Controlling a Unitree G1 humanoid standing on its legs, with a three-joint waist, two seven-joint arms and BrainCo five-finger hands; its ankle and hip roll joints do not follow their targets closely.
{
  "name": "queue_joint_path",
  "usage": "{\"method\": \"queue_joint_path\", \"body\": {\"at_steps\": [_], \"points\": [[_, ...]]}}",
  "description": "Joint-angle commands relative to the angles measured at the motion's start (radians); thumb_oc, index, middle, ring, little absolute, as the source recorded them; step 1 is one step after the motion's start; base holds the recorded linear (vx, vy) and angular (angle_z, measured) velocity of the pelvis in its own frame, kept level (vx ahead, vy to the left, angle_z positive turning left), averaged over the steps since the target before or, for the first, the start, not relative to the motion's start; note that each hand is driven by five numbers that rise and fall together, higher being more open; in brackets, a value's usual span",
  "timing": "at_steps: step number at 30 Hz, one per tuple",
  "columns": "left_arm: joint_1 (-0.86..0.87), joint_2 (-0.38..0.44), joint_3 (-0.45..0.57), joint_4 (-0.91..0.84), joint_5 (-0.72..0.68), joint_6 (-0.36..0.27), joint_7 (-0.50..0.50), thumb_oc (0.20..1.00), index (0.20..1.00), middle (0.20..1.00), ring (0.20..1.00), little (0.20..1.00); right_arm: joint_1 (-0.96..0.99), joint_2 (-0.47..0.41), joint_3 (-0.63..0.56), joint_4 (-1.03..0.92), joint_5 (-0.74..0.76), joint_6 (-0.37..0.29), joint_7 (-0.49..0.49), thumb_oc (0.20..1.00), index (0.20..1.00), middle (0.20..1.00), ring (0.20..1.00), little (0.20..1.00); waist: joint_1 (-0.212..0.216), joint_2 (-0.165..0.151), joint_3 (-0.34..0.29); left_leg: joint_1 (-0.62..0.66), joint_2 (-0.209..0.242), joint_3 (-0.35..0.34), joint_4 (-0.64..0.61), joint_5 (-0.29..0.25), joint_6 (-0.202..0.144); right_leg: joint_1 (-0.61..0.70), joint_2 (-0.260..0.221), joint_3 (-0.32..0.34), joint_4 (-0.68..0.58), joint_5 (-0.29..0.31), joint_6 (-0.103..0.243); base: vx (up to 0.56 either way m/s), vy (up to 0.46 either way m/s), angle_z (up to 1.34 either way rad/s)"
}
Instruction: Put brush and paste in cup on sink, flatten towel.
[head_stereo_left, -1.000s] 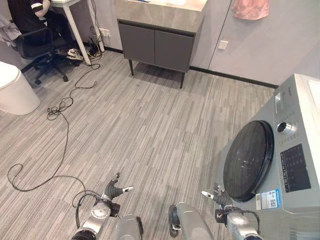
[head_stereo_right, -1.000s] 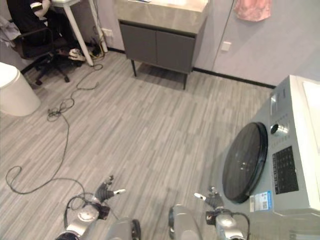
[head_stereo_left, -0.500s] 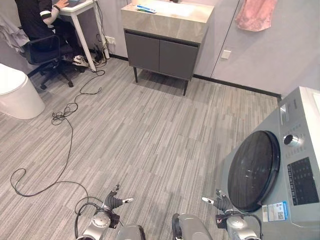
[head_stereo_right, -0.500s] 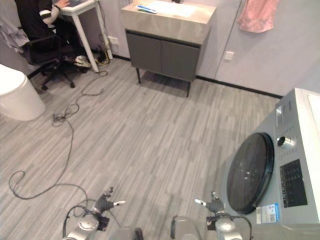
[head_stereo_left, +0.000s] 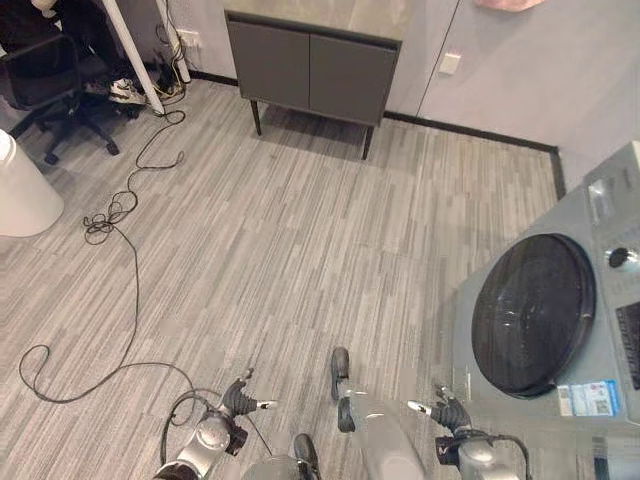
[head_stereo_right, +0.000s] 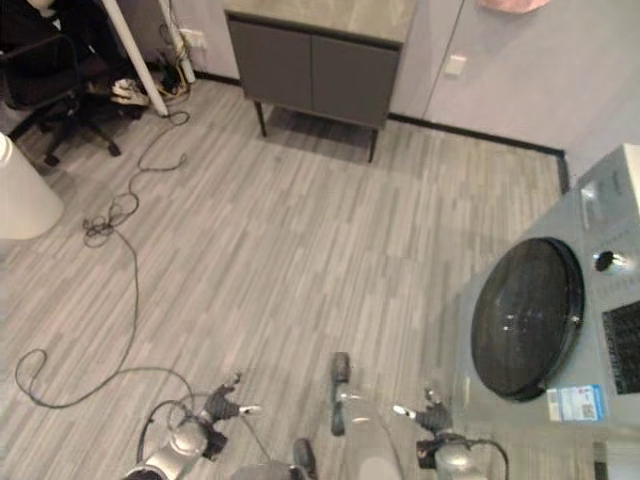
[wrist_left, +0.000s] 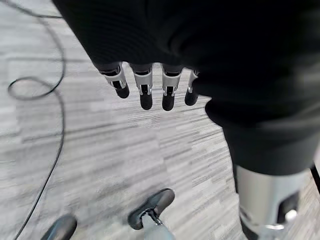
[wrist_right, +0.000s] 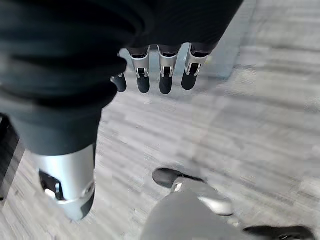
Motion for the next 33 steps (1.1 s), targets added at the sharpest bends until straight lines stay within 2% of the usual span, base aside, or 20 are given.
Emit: {"method": "queue_joint_path", "body": {"at_steps": [1,3,4,6,8,10,12,14,16,19,21,23,24,25,27,28,29,31,32,33], "points": [[0.026,0.034,-0.014,-0.063,0.067,-0.021,-0.009,1.0,1.0,1.0,1.0,1.0,-0.036,-0.058,-0.003,-0.051,-0.039,-0.058,-0.006,1.0,1.0,1.0,1.0,1.0,-0.029,0.028,-0.033,0.25,0.08,-0.042,-0.084,0.119,-0.112,0.066,0.025,0.057,0.028,0.085,0.031,0.57,-0.197,0.36],[0.037,0.022,-0.007,-0.072,0.035,-0.017,-0.013,1.0,1.0,1.0,1.0,1.0,-0.022,-0.081,-0.009,-0.076,-0.053,-0.06,-0.005,1.0,1.0,1.0,1.0,1.0,-0.041,0.051,-0.053,0.174,0.125,-0.055,0.116,0.32,-0.18,0.124,0.083,0.068,0.006,0.061,-0.022,0.57,-0.3,0.45],[0.029,0.025,-0.012,-0.073,0.033,-0.014,-0.017,1.0,1.0,1.0,1.0,1.0,-0.019,-0.09,-0.01,-0.087,-0.057,-0.061,-0.006,1.0,1.0,1.0,1.0,1.0,-0.039,0.038,-0.048,0.108,0.153,-0.053,0.255,0.391,-0.201,0.158,0.089,0.072,-0.006,0.045,-0.047,0.57,-0.378,0.36],[0.014,0.03,-0.019,-0.078,0.026,-0.016,-0.015,1.0,1.0,1.0,1.0,1.0,-0.02,-0.108,-0.007,-0.074,-0.06,-0.065,-0.012,1.0,1.0,1.0,1.0,1.0,-0.007,0.002,-0.02,-0.013,0.165,-0.063,0.513,0.426,-0.199,0.229,0.091,0.095,-0.019,0.01,-0.094,0.48,-0.345,0.27],[0.007,0.034,-0.009,-0.099,-0.006,-0.019,0.007,1.0,1.0,1.0,1.0,1.0,-0.027,-0.127,0.0,-0.088,-0.076,-0.064,-0.022,1.0,1.0,1.0,1.0,1.0,0.024,-0.032,-0.004,-0.112,0.174,-0.049,0.597,0.383,-0.165,0.287,0.083,0.118,-0.025,-0.026,-0.116,0.49,-0.216,-0.45],[-0.002,0.031,0.005,-0.096,-0.033,-0.025,0.026,1.0,1.0,1.0,1.0,1.0,-0.031,-0.135,-0.009,-0.081,-0.081,-0.066,-0.039,1.0,1.0,1.0,1.0,1.0,0.049,-0.05,0.003,-0.241,0.16,-0.015,0.494,0.307,-0.138,0.361,0.07,0.135,-0.054,-0.042,-0.102,0.56,-0.05,-0.5],[-0.007,0.037,0.017,-0.084,-0.034,-0.029,0.037,1.0,1.0,1.0,1.0,1.0,-0.038,-0.138,-0.015,-0.069,-0.082,-0.07,-0.044,1.0,1.0,1.0,1.0,1.0,0.068,-0.054,-0.003,-0.301,0.183,0.005,0.344,0.3,-0.133,0.399,0.066,0.156,-0.067,-0.061,-0.086,0.53,0.06,-0.26],[-0.004,0.049,0.037,-0.068,0.013,-0.019,0.061,1.0,1.0,1.0,1.0,1.0,-0.045,-0.142,-0.004,-0.059,-0.094,-0.072,-0.034,1.0,1.0,1.0,1.0,1.0,0.101,-0.031,-0.017,-0.31,0.163,-0.043,-0.047,0.378,-0.137,0.456,0.091,0.191,-0.069,-0.103,-0.061,0.73,0.149,-0.49],[0.003,0.064,0.061,-0.081,0.021,-0.018,0.087,1.0,1.0,1.0,1.0,1.0,-0.049,-0.137,0.01,-0.035,-0.103,-0.072,-0.036,1.0,1.0,1.0,1.0,1.0,0.137,-0.019,-0.016,-0.343,0.158,-0.173,-0.21,0.432,-0.143,0.515,0.103,0.246,-0.05,-0.16,-0.06,0.7,0.123,-0.7],[0.017,0.075,0.097,-0.085,-0.005,-0.022,0.105,1.0,1.0,1.0,1.0,1.0,-0.059,-0.132,0.008,-0.003,-0.106,-0.067,-0.033,1.0,1.0,1.0,1.0,1.0,0.152,-0.011,-0.033,-0.392,0.156,-0.212,-0.212,0.472,-0.16,0.552,0.106,0.297,-0.031,-0.197,-0.057,0.53,0.15,-1.1],[0.056,0.104,0.113,-0.124,-0.015,-0.029,0.098,1.0,1.0,1.0,1.0,1.0,-0.047,-0.121,0.006,-0.017,-0.118,-0.062,-0.014,1.0,1.0,1.0,1.0,1.0,0.176,-0.018,-0.048,-0.423,0.108,-0.229,-0.037,0.438,-0.121,0.572,0.056,0.332,0.089,-0.234,-0.034,0.87,0.373,-0.95],[0.067,0.115,0.115,-0.142,-0.013,-0.026,0.099,1.0,1.0,1.0,1.0,1.0,-0.042,-0.113,-0.012,-0.029,-0.112,-0.057,-0.01,1.0,1.0,1.0,1.0,1.0,0.174,-0.026,-0.049,-0.398,0.08,-0.192,-0.001,0.388,-0.09,0.506,0.02,0.33,0.301,-0.09,-0.005,0.56,0.308,-0.86],[0.077,0.121,0.124,-0.146,-0.017,-0.025,0.099,1.0,1.0,1.0,1.0,1.0,-0.04,-0.109,-0.019,-0.036,-0.103,-0.053,-0.002,1.0,1.0,1.0,1.0,1.0,0.165,-0.024,-0.034,-0.358,0.068,-0.169,0.003,0.364,-0.075,0.446,-0.011,0.313,0.408,0.048,0.004,0.48,0.34,-0.7],[0.082,0.123,0.125,-0.151,-0.023,-0.022,0.095,1.0,1.0,1.0,1.0,1.0,-0.044,-0.11,-0.018,-0.057,-0.104,-0.049,0.001,1.0,1.0,1.0,1.0,1.0,0.158,-0.002,-0.013,-0.316,0.078,-0.154,-0.011,0.354,-0.062,0.372,-0.008,0.282,0.508,0.093,0.008,0.49,0.398,-0.35],[0.099,0.133,0.128,-0.156,-0.019,-0.022,0.092,1.0,1.0,1.0,1.0,1.0,-0.04,-0.106,-0.013,-0.097,-0.101,-0.049,0.013,1.0,1.0,1.0,1.0,1.0,0.145,0.029,0.013,-0.24,0.073,-0.13,-0.04,0.327,-0.039,0.297,-0.007,0.232,0.614,0.12,0.022,0.5,0.363,-0.44],[0.095,0.129,0.117,-0.149,-0.01,-0.019,0.081,1.0,1.0,1.0,1.0,1.0,-0.036,-0.104,-0.002,-0.114,-0.109,-0.053,0.027,1.0,1.0,1.0,1.0,1.0,0.126,0.042,0.016,-0.197,0.072,-0.134,-0.076,0.325,-0.037,0.229,0.067,0.245,0.643,0.065,0.028,0.53,0.294,-0.82],[0.087,0.132,0.119,-0.133,-0.004,-0.025,0.079,1.0,1.0,1.0,1.0,1.0,-0.029,-0.107,0.004,-0.117,-0.118,-0.059,0.034,1.0,1.0,1.0,1.0,1.0,0.11,0.041,0.02,-0.159,0.061,-0.131,-0.105,0.316,-0.034,0.159,0.114,0.239,0.588,0.019,0.032,0.59,0.268,-0.74],[0.076,0.125,0.13,-0.104,-0.005,-0.023,0.079,1.0,1.0,1.0,1.0,1.0,-0.017,-0.107,0.006,-0.135,-0.12,-0.057,0.033,1.0,1.0,1.0,1.0,1.0,0.095,0.043,0.014,-0.091,0.055,-0.116,-0.134,0.293,-0.043,0.151,0.06,0.158,0.402,-0.031,0.031,0.56,0.167,-0.17],[0.069,0.117,0.135,-0.086,-0.008,-0.026,0.082,1.0,1.0,1.0,1.0,1.0,-0.011,-0.11,0.006,-0.137,-0.119,-0.06,0.029,1.0,1.0,1.0,1.0,1.0,0.09,0.037,0.009,-0.057,0.045,-0.106,-0.144,0.266,-0.053,0.141,0.047,0.115,0.222,-0.042,0.017,0.55,0.052,0.09],[0.064,0.106,0.134,-0.082,-0.007,-0.024,0.08,1.0,1.0,1.0,1.0,1.0,-0.001,-0.109,0.007,-0.146,-0.126,-0.06,0.025,1.0,1.0,1.0,1.0,1.0,0.081,0.036,0.006,-0.031,0.032,-0.117,-0.143,0.245,-0.058,0.118,0.045,0.114,0.145,-0.036,0.013,0.64,0.037,-0.09]]}}
